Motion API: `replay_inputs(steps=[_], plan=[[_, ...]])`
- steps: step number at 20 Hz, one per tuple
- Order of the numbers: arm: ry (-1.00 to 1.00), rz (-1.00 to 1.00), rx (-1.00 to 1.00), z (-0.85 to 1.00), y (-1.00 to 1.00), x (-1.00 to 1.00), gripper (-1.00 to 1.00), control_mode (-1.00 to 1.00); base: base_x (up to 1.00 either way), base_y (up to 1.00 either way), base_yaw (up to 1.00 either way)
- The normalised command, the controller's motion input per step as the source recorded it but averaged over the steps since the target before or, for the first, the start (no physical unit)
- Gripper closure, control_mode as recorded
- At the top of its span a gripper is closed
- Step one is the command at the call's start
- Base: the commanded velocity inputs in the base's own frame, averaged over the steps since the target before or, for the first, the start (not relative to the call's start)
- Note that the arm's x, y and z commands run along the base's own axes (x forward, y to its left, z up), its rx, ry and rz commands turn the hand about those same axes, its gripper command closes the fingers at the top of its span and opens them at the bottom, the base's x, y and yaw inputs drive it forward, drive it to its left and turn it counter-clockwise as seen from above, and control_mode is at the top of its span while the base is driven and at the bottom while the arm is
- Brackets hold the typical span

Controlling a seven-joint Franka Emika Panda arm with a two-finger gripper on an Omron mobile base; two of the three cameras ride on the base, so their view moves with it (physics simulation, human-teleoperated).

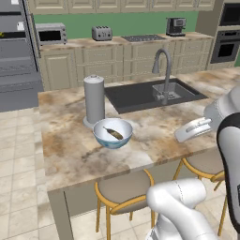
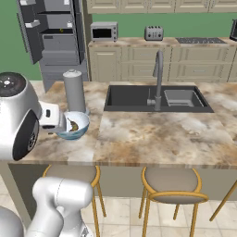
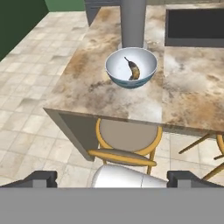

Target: Retrieve the banana and pear from the fridge and place them into the bowl on the dining table.

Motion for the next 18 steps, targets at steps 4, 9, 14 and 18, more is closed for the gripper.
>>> replay_inputs(steps=[4, 9, 14, 18], plan=[[0.08, 0.0, 0.0, -0.12, -0.14, -0.36, -1.0, -1.0, 0.0, 0.0, 0.0], [0.03, 0.0, 0.0, -0.07, -0.01, -0.12, -1.0, 1.0, -0.22, 0.0, 0.0], [0.0, 0.0, 0.0, 0.0, 0.0, 0.0, -1.0, 1.0, -0.51, 0.09, 0.0], [0.0, 0.0, 0.0, 0.0, 0.0, 0.0, -1.0, 1.0, -0.49, 0.34, 0.0]])
